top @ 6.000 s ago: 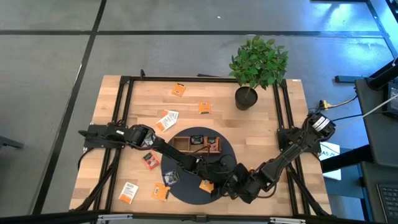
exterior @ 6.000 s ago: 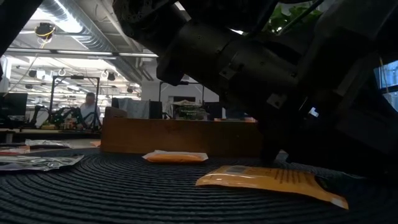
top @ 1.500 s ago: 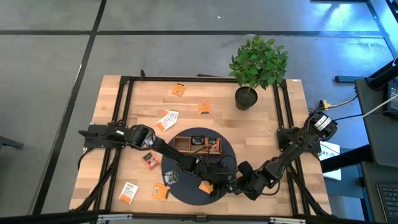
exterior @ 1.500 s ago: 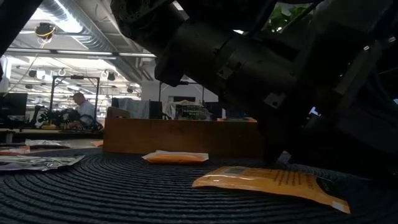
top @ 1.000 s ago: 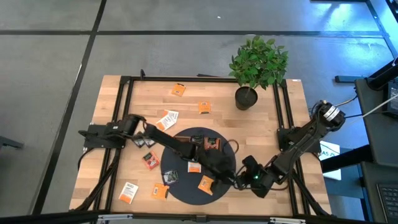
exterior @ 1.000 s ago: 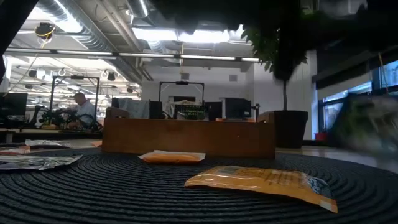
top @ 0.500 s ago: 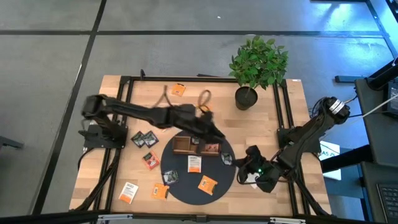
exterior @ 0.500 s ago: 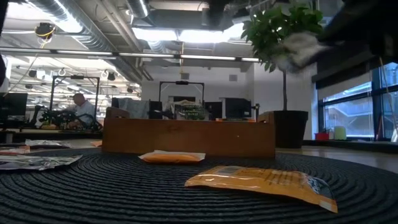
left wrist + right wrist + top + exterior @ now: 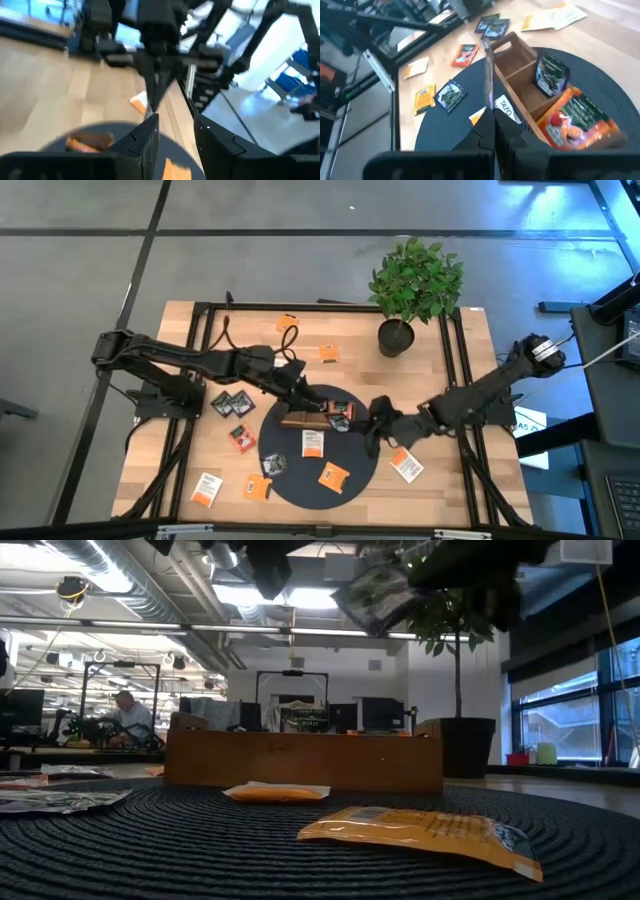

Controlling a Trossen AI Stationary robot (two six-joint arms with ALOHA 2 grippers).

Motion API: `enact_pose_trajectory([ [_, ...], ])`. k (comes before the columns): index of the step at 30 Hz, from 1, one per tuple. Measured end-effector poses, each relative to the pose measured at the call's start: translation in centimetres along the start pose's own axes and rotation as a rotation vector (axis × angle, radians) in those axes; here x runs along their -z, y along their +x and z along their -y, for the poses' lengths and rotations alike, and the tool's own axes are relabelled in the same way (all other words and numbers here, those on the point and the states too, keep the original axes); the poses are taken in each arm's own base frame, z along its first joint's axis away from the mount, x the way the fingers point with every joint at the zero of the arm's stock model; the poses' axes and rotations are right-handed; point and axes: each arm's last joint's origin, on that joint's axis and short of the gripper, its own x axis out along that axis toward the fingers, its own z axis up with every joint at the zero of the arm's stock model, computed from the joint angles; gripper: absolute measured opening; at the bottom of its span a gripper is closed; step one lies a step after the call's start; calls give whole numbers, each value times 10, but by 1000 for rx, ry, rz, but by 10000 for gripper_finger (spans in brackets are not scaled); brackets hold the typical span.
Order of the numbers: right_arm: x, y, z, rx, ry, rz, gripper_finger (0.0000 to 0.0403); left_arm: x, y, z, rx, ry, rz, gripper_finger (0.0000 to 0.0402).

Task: Pick & Place Tea
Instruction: Put the black tea bag into the middle section of the wooden organizer

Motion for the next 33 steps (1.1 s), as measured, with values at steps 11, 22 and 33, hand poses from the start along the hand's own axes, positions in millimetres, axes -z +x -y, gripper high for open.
enact_pose_trajectory([
  [11,-21,11,11,-98,-72,-19,0,13,-3,-9,-57,-22,-141,120],
  [22,-25,13,12,-101,-106,10,0,12,-2,-9,-58,-11,-131,120],
  [33,-38,17,19,-120,-127,54,0,12,-2,-9,-63,-38,-128,120],
])
